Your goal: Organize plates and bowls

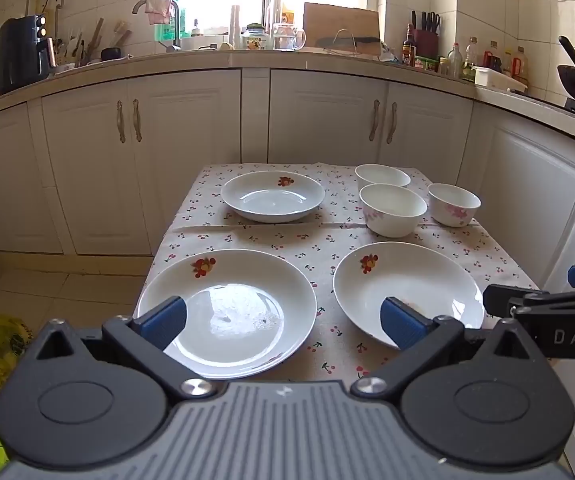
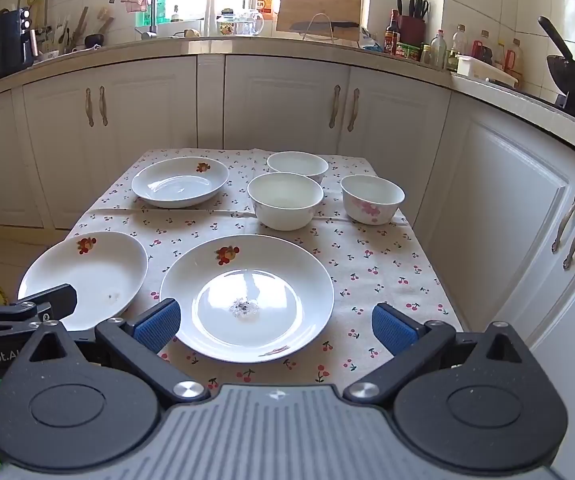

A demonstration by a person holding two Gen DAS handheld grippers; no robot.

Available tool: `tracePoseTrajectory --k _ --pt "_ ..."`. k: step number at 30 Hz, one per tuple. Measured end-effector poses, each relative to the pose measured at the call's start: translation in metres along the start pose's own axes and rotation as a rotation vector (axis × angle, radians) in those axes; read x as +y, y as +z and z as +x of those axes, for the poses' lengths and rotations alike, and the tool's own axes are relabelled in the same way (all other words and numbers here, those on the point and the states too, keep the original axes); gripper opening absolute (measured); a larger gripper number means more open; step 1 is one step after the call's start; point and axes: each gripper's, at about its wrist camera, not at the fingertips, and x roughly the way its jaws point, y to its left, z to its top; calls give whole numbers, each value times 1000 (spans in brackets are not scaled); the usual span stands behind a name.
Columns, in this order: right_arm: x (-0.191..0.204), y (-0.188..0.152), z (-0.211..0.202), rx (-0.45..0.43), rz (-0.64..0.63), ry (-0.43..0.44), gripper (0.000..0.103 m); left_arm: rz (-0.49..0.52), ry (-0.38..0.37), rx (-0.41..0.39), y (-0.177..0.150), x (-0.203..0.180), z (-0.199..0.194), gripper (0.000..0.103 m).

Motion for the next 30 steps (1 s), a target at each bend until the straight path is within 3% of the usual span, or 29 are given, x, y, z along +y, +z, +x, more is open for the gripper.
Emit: tracePoseTrajectory --k 30 --pt "1 -2 -7 -22 1 -3 103 -8 -1 -17 0 0 -7 102"
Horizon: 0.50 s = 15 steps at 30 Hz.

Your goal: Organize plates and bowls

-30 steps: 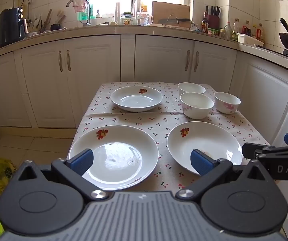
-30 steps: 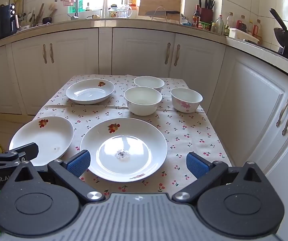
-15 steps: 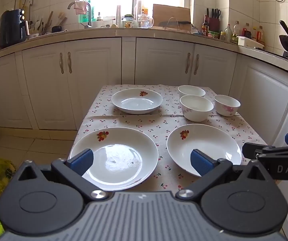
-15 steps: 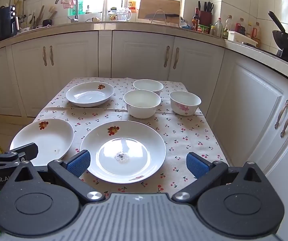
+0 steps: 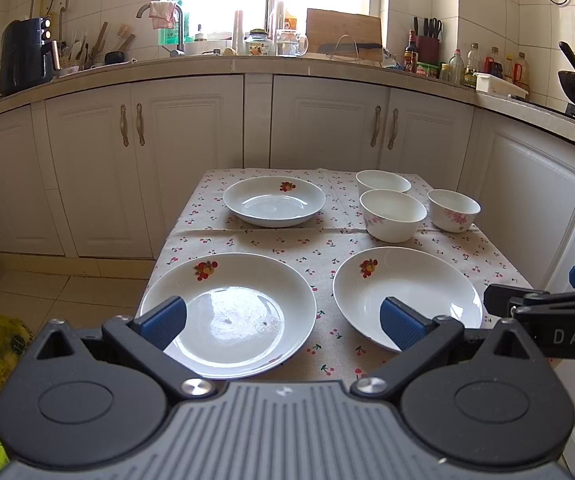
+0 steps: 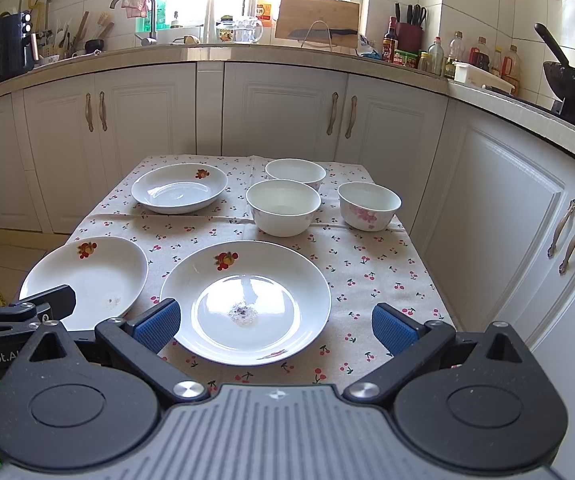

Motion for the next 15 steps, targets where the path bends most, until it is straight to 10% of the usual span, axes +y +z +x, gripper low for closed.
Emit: tracePoseTrajectory --k 15 --pt "-1 1 -1 -3 0 -1 103 -2 2 -1 0 1 -1 102"
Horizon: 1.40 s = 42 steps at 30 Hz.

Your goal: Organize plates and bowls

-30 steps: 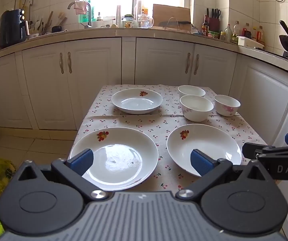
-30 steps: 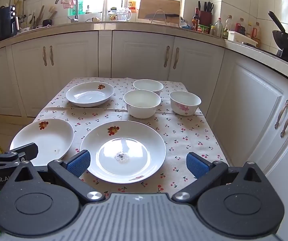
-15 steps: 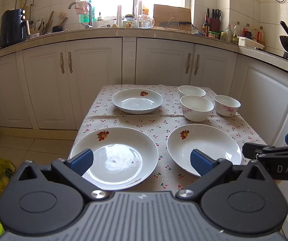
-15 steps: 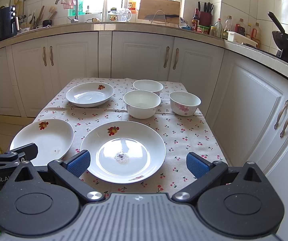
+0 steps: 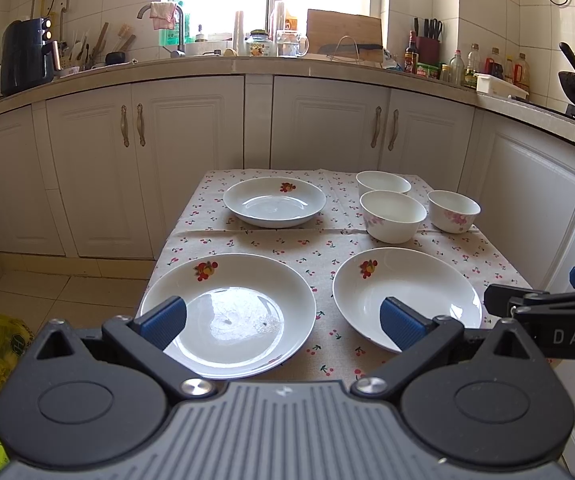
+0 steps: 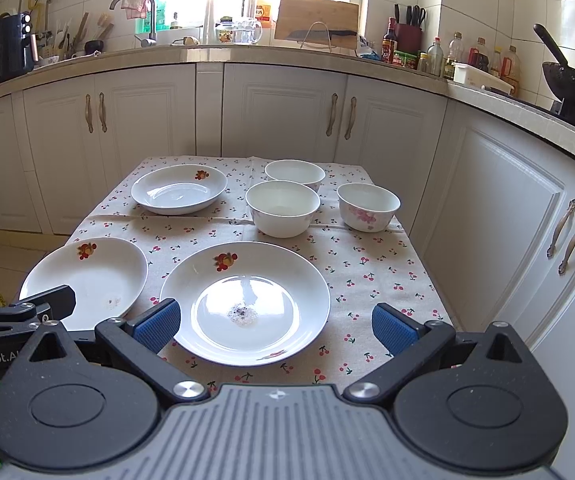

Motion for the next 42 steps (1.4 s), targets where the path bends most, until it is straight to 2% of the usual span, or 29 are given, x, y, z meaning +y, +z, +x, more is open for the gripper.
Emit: tracePoseTrajectory --k 42 --pt "1 1 -2 -9 -7 -8 103 3 3 -5 0 -1 -1 102"
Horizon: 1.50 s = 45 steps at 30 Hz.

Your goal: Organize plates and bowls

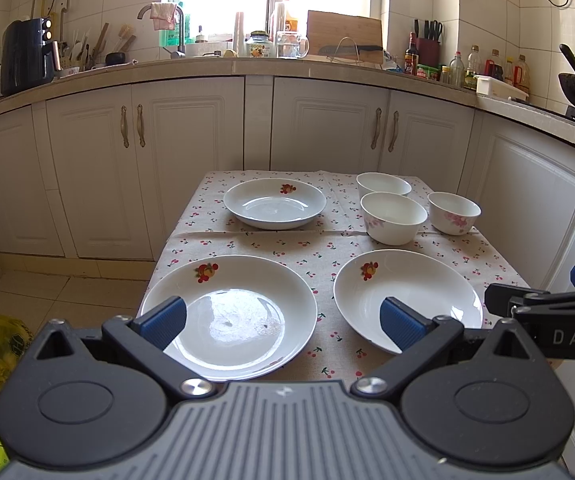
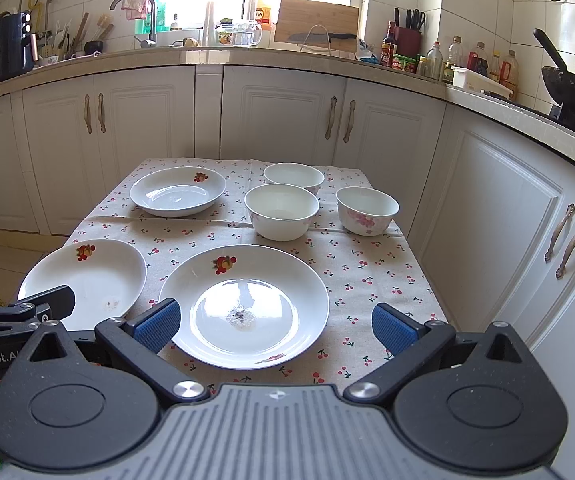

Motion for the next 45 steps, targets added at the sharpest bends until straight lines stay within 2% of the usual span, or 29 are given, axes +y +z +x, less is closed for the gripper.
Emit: tracePoseTrajectory --k 12,17,28,32,38,45 --pt "5 0 6 8 -7 -13 103 8 -33 -5 1 0 3 102" --pt "2 3 9 3 3 15 103 14 -48 -12 3 3 8 102" --pt "-7 27 13 -103 2 95 103 55 -32 0 -3 30 30 102" --pt "-8 32 21 -171 -32 196 103 79 -67 10 -13 46 40 102" --pt "1 41 50 -85 -43 328 103 87 -103 97 -35 71 60 102" --pt "32 46 75 -27 -136 325 103 67 -139 175 -54 96 83 102"
